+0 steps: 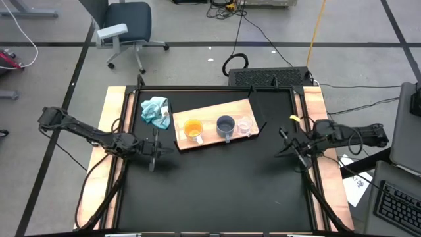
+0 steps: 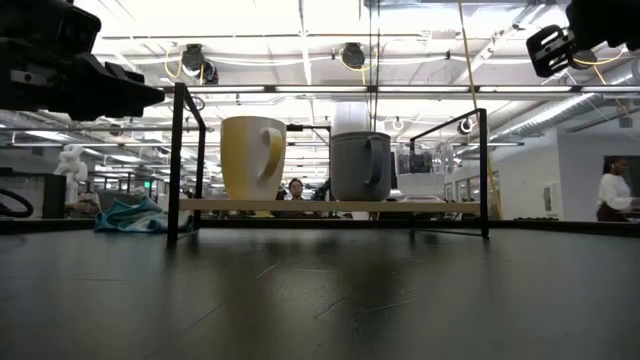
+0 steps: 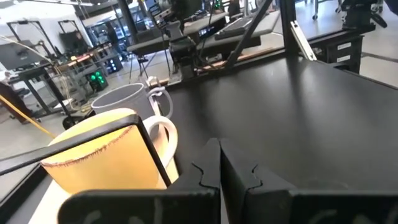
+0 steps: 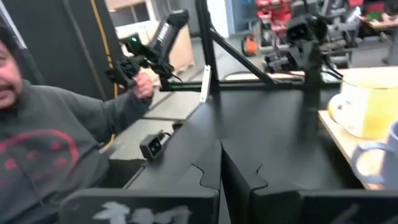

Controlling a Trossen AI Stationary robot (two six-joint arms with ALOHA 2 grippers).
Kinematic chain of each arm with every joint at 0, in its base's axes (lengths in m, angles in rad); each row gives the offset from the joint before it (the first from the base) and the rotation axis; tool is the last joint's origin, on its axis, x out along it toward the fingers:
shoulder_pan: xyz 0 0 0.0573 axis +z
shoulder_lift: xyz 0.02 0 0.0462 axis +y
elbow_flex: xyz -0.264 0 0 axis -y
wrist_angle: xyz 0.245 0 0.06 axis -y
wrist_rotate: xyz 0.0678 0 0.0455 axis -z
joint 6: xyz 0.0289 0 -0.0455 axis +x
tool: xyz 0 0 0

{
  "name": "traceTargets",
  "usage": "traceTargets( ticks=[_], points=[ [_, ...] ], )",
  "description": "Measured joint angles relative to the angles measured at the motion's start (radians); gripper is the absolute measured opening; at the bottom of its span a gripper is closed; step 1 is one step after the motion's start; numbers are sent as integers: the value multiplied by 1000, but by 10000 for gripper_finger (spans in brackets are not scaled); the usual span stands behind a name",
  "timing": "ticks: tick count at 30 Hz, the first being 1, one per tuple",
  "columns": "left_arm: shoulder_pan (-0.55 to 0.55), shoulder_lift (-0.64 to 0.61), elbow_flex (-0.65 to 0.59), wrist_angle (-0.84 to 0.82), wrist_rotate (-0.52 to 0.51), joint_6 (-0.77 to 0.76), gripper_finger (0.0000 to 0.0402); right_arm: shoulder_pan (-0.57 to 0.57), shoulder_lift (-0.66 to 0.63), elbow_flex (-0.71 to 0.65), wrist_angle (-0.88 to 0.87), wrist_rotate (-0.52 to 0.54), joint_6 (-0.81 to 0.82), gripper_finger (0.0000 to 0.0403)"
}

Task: Stack small to large cups/mugs on shelf
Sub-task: Return to Home Position

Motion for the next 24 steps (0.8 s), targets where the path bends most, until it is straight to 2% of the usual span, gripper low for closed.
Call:
traceTargets(
  ticks=[8, 13, 17, 24],
  points=[
    [0, 16, 0, 2, 0, -16, 0, 72, -57, -173, 282, 1, -2, 0],
    [0, 16, 0, 2, 7, -25, 0, 103, -69, -230, 326, 1, -16, 0],
    [0, 16, 0, 4, 59, -63, 0, 141, -76, -266, 376, 2, -51, 0],
    [0, 43, 0, 17, 54, -112, 0, 167, -90, -325, 444, 14, -87, 0]
  ],
)
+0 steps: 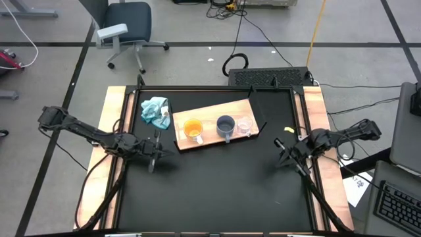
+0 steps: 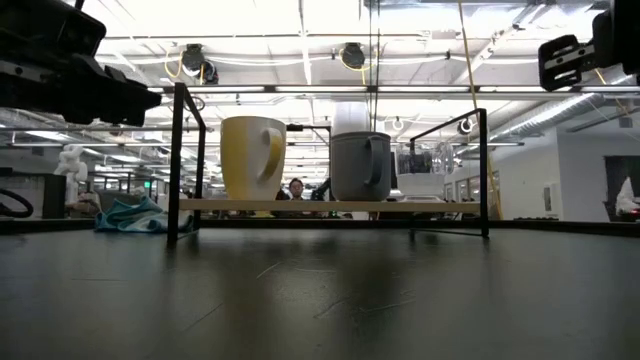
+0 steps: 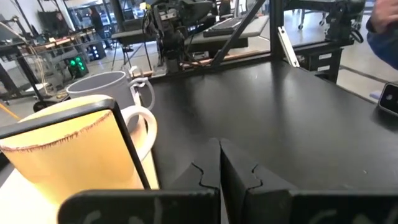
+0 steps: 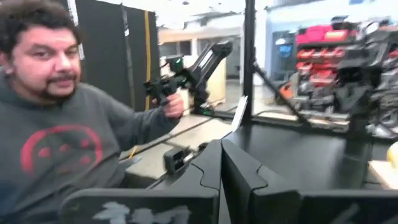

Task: Stack small to large cups/mugs on shelf
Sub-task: Return to Home Position

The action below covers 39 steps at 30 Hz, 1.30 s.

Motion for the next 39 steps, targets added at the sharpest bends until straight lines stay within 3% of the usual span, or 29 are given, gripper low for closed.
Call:
traceTargets(
  ticks=[10, 18, 24, 29, 39],
  points=[
    [10, 147, 0, 180, -2, -20, 0, 0, -3, -7, -31, 16, -22, 0],
    [126, 330, 24, 346, 9, -42, 0, 0, -3, -8, -46, 16, -52, 0],
    [152, 365, 111, 372, 26, 92, 0, 0, -3, -9, -45, 16, -45, 0],
    [152, 248, 112, 295, -52, 149, 0, 0, -4, -10, -45, 12, -29, 0],
    [127, -170, 109, -287, -77, 58, 0, 0, -6, -10, -53, 11, -31, 0]
  ],
)
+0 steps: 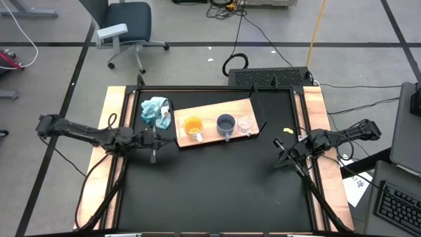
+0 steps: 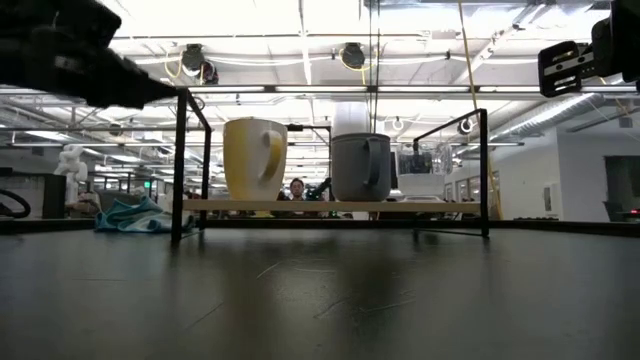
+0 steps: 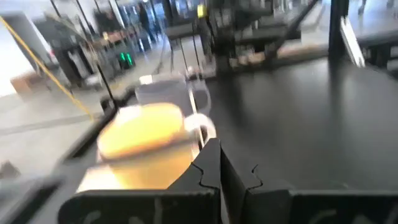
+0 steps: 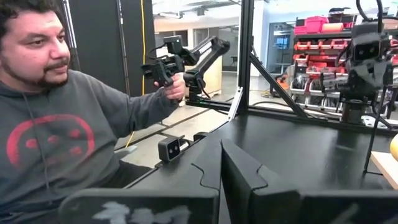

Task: Stack small to large cups/mugs on shelf
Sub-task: Return to Home Position

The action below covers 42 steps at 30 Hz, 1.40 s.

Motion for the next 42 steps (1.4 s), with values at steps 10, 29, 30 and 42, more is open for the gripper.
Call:
traceTargets(
  ticks=[10, 29, 30, 42],
  points=[
    [-43, -171, -45, -165, 60, -41, 0, 0, 0, 0, 0, 0, -15, 0],
    [-143, -331, -110, -144, 51, 63, 0, 0, 0, 0, 24, 0, -10, 0],
    [-145, -344, -110, -143, 51, 73, 0, 0, 0, -1, 26, 0, -12, 0],
    [-159, -466, -110, -134, 44, 162, 0, 0, 0, -1, 54, 5, -39, 0]
  ],
)
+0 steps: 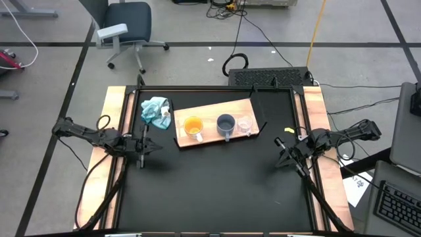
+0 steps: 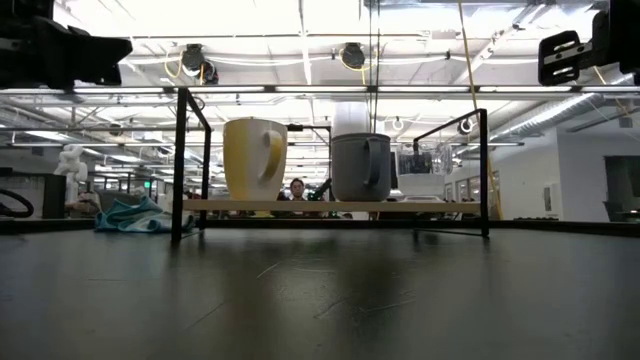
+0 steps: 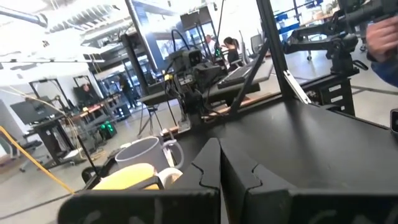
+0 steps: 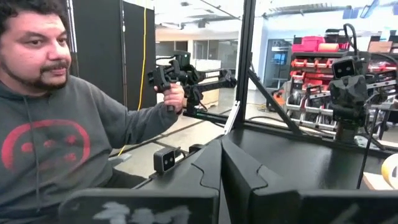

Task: Stack small to large cups/mugs on shelf
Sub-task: Return to Home Position

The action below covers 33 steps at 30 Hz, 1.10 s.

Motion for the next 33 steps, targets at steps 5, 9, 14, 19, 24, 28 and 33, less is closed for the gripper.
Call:
traceTargets(
  ticks=[5, 9, 14, 19, 24, 28, 33],
  points=[
    [0, -3, 0, 15, -1, 33, 0, 0, 0, 0, 8, 2, -4, 0],
    [0, -3, 0, 38, -1, 55, 0, 0, 0, 0, 9, 3, -3, 0],
    [0, -3, 0, 41, -1, 59, 0, 0, 0, 0, 10, 4, -5, 0],
    [0, -3, 0, 66, 21, 59, 0, 0, 0, 0, 21, 4, -8, 0],
    [0, -3, 1, 59, 45, 56, 0, 0, 0, 0, 22, 4, -8, 0],
    [0, -3, 1, 11, 46, 28, 0, 0, 0, 0, 9, 0, -8, 0],
    [0, -2, 1, -47, 111, -54, 0, 0, 0, 0, -26, -3, -8, 0]
  ],
)
